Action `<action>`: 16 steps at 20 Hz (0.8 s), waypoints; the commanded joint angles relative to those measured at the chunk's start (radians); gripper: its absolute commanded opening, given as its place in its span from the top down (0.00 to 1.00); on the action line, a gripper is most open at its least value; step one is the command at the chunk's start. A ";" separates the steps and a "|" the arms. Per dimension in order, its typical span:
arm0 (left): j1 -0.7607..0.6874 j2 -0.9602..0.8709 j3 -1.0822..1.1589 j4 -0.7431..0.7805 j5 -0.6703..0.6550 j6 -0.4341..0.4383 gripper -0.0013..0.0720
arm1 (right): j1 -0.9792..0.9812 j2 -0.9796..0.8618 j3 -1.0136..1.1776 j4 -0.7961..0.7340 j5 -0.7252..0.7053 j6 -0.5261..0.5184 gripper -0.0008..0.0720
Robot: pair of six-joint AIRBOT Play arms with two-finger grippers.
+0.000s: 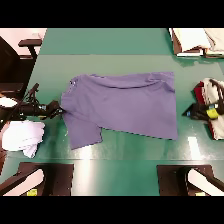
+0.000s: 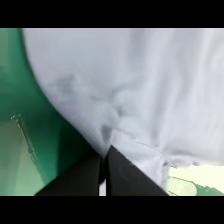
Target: Fold the shirts.
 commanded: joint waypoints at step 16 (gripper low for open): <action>0.000 0.124 0.054 0.012 -0.014 -0.007 0.95 | 0.082 -0.075 -0.258 0.158 -0.167 -0.026 0.97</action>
